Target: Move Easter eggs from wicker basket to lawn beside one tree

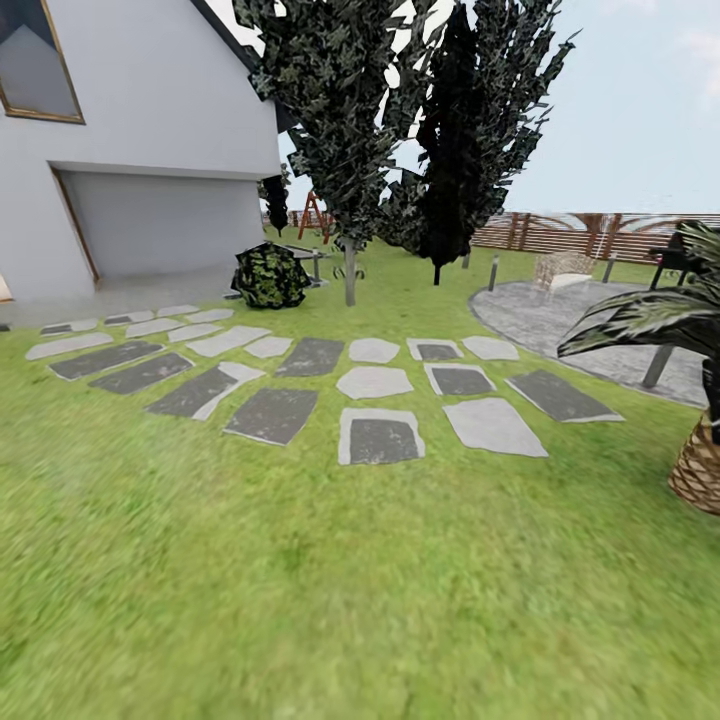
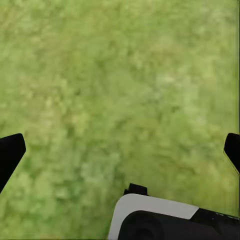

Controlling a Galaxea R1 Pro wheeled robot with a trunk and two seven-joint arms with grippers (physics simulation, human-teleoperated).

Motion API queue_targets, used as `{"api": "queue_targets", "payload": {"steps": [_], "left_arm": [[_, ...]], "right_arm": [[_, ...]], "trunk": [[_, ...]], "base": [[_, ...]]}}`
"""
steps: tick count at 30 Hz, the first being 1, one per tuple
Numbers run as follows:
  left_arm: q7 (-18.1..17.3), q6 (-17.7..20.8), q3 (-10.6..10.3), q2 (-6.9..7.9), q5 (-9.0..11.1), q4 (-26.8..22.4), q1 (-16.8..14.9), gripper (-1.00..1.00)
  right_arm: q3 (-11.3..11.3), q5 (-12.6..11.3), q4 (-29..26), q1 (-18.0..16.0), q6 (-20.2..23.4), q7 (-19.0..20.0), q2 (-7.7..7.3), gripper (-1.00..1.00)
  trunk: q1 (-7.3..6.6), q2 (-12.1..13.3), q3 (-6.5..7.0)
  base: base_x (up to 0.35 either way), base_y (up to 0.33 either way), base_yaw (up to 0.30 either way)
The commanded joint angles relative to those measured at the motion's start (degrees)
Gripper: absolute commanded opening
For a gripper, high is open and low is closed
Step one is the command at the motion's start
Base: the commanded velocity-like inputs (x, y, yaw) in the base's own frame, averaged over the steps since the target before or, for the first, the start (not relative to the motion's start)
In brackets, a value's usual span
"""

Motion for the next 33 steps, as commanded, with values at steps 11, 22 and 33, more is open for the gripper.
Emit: {"api": "queue_targets", "payload": {"steps": [11, 22, 33], "left_arm": [[0.0, -0.2, 0.4, -0.02, -0.3, 0.1, -0.1, 1.00], [0.0, -0.2, 0.4, -0.02, -0.3, 0.1, -0.1, 1.00], [0.0, -0.1, 0.5, 0.06, -0.3, 0.1, -0.1, 1.00]], "right_arm": [[-0.1, -0.7, 0.9, -0.1, 0.3, -0.1, -0.05, 1.00], [-0.2, -0.6, 9.3, -0.1, 0.5, -0.2, -0.26, 1.00], [-0.2, -0.6, 10.0, -0.1, 0.5, -0.2, 0.02, 1.00]], "trunk": [[0.06, -0.1, -0.13], [0.06, -0.1, -0.13], [0.06, -0.1, -0.13]], "base": [[0.326, -0.087, 0.000], [0.326, -0.104, 0.000], [0.326, -0.107, 0.000]]}}
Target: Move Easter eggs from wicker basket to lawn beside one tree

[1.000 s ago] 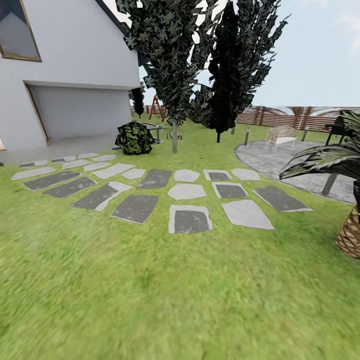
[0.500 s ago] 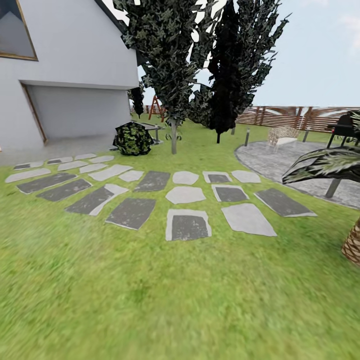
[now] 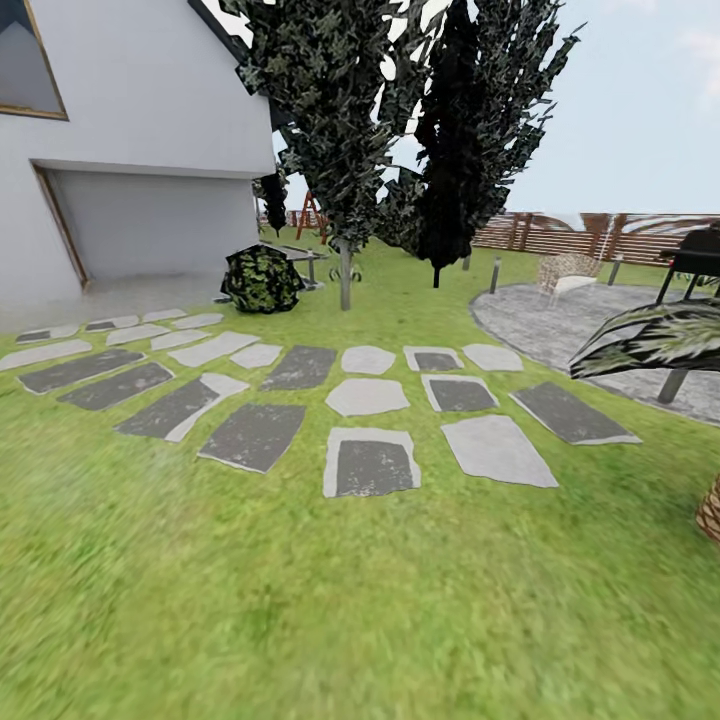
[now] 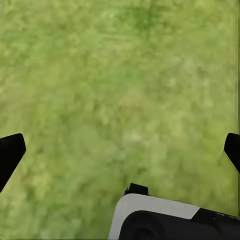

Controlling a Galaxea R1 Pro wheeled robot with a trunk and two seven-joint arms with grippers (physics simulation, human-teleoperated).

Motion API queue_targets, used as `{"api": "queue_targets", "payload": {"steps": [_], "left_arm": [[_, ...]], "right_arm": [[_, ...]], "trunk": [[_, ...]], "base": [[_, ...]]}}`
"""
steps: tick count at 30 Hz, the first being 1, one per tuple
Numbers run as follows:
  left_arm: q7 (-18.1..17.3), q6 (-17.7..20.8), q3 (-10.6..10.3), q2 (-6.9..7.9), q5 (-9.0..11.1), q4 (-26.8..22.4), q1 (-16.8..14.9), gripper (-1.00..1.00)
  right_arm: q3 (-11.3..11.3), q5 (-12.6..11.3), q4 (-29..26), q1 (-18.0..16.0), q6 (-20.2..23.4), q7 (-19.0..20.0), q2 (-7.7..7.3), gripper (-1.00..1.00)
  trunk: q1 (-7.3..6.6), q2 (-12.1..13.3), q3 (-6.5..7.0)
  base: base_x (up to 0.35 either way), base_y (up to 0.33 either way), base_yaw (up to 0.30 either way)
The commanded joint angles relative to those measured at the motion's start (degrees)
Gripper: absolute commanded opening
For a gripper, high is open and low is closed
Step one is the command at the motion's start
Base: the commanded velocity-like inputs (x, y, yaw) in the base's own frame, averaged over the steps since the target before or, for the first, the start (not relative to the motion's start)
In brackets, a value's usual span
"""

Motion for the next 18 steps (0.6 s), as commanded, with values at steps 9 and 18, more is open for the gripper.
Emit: {"api": "queue_targets", "payload": {"steps": [9, 18], "left_arm": [[-0.1, -0.1, 0.4, -0.02, -0.2, 0.0, -0.1, 1.00], [-0.1, -0.2, 0.4, -0.02, -0.2, 0.0, -0.1, 1.00]], "right_arm": [[-0.1, -0.2, 0.1, -0.1, -0.2, 0.1, 0.07, 1.00], [-0.1, -0.2, 0.1, -0.1, -0.2, 0.1, 0.06, 1.00]], "trunk": [[0.07, -0.1, -0.13], [0.07, -0.1, -0.13]], "base": [[0.326, -0.088, 0.000], [0.326, -0.066, 0.000]]}}
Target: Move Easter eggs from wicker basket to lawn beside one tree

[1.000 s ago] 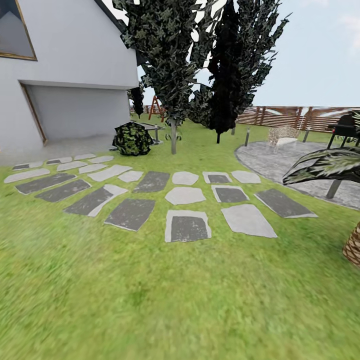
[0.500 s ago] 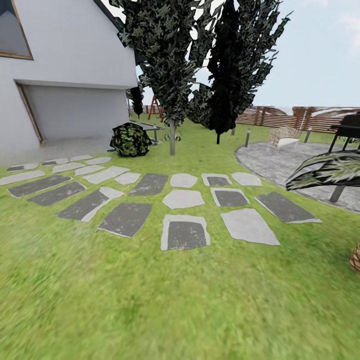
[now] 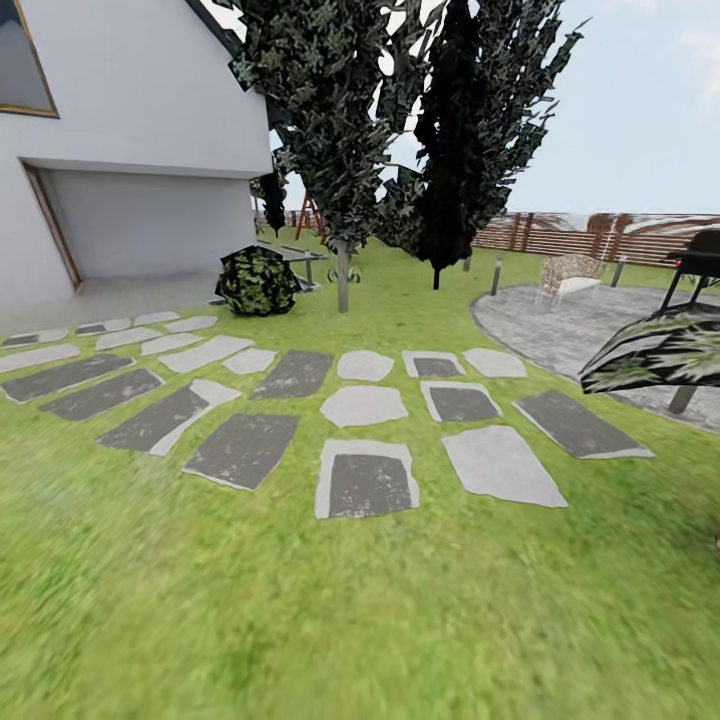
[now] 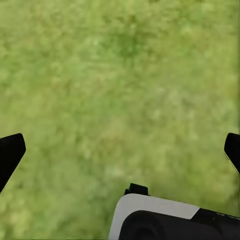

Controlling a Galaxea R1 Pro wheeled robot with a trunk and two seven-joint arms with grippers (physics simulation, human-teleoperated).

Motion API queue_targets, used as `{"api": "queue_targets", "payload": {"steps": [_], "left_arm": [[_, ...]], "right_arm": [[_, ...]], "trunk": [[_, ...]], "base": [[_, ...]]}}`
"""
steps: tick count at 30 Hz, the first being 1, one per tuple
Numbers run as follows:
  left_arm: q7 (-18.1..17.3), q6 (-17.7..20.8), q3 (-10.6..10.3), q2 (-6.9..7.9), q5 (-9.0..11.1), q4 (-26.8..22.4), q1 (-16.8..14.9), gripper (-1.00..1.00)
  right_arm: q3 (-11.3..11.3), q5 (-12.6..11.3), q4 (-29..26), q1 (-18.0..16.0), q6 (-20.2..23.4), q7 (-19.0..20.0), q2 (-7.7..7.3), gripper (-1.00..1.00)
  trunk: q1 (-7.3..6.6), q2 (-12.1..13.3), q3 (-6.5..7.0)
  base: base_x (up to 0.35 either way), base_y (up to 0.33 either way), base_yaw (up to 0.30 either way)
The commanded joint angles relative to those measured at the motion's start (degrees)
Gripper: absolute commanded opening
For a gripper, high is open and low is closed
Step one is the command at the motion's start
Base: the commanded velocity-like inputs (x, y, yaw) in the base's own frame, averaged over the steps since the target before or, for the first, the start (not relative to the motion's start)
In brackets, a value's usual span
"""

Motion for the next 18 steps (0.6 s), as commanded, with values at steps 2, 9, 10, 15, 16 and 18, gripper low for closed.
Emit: {"api": "queue_targets", "payload": {"steps": [2, 9, 10, 15, 16, 18], "left_arm": [[0.0, -0.2, 0.4, -0.04, -0.2, 0.0, -0.1, 1.00], [0.0, -0.2, 0.3, -0.02, -0.2, 0.0, -0.1, 1.00], [0.0, -0.2, 0.4, -0.02, -0.2, 0.0, -0.1, 1.00], [0.0, -0.2, 0.3, -0.02, -0.2, 0.0, -0.1, 1.00], [0.0, -0.2, 0.3, -0.02, -0.2, 0.0, -0.1, 1.00], [0.0, -0.2, 0.3, -0.02, -0.2, 0.1, -0.1, 1.00]], "right_arm": [[-0.1, -0.2, 0.1, -0.1, -0.2, 0.1, 0.00, 1.00], [-0.1, -0.2, 0.1, -0.1, -0.2, 0.1, 0.00, 1.00], [-0.1, -0.2, 0.1, -0.1, -0.2, 0.1, 0.00, 1.00], [-0.1, -0.2, 0.1, -0.1, -0.2, 0.1, 0.00, 1.00], [-0.1, -0.2, 0.1, -0.1, -0.2, 0.1, 0.00, 1.00], [-0.1, -0.2, 0.1, -0.1, -0.2, 0.1, 0.00, 1.00]], "trunk": [[0.07, -0.1, -0.13], [0.07, -0.1, -0.13], [0.07, -0.1, -0.13], [0.07, -0.1, -0.13], [0.07, -0.1, -0.13], [0.07, -0.1, -0.13]], "base": [[0.326, -0.010, 0.000], [0.326, -0.001, 0.000], [0.326, 0.000, 0.000], [0.326, 0.000, 0.000], [0.327, 0.000, 0.000], [0.327, 0.000, 0.000]]}}
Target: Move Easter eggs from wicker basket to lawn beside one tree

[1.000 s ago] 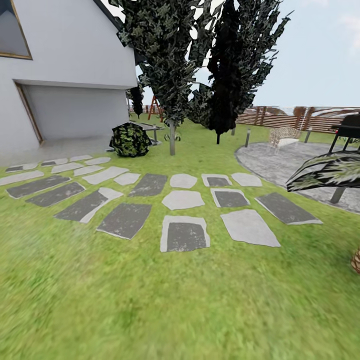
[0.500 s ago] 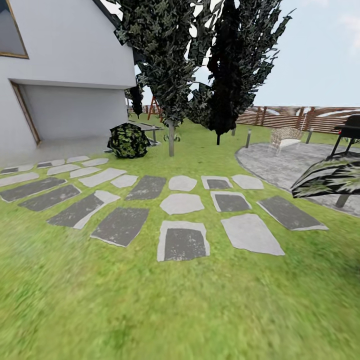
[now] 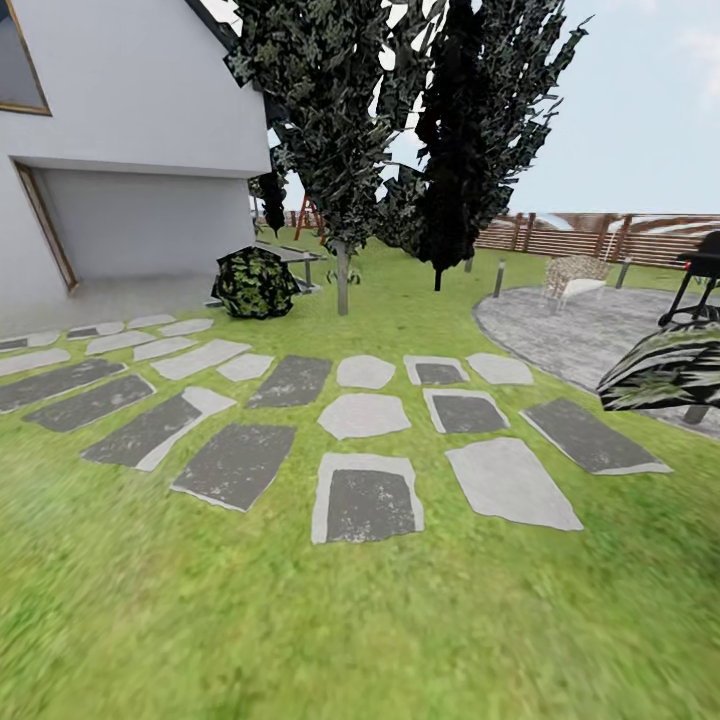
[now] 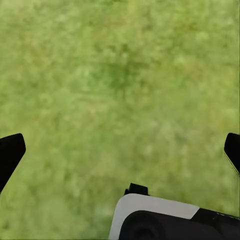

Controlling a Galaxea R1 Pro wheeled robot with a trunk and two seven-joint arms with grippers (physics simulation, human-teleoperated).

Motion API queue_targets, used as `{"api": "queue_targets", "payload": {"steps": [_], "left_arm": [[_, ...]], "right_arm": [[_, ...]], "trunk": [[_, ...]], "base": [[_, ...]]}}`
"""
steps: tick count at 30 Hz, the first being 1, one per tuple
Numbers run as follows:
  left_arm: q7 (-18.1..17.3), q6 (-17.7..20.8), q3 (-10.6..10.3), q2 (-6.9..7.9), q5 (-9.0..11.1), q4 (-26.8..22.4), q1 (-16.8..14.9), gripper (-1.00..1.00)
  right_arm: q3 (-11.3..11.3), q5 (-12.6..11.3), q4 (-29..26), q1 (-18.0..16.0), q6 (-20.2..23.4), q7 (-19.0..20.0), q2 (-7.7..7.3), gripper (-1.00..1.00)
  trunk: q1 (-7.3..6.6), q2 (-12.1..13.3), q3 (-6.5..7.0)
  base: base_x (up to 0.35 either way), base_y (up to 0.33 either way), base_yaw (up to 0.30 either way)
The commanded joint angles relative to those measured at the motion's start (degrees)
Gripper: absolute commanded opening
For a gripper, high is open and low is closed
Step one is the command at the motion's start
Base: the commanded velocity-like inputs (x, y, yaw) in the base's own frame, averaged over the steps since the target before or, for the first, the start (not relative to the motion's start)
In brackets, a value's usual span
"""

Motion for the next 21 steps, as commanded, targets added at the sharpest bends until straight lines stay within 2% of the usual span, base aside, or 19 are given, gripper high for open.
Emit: {"api": "queue_targets", "payload": {"steps": [1, 21], "left_arm": [[0.0, -0.2, 0.4, -0.02, -0.2, 0.0, -0.1, 1.00], [0.0, -0.2, 0.4, -0.02, -0.2, 0.0, -0.1, 1.00]], "right_arm": [[-0.1, -0.2, 0.1, -0.1, -0.2, 0.1, 0.00, 1.00], [-0.1, -0.2, 0.1, -0.1, -0.2, 0.1, 0.00, 1.00]], "trunk": [[0.07, -0.1, -0.13], [0.07, -0.1, -0.13]], "base": [[0.327, 0.000, 0.000], [0.328, 0.000, 0.000]]}}
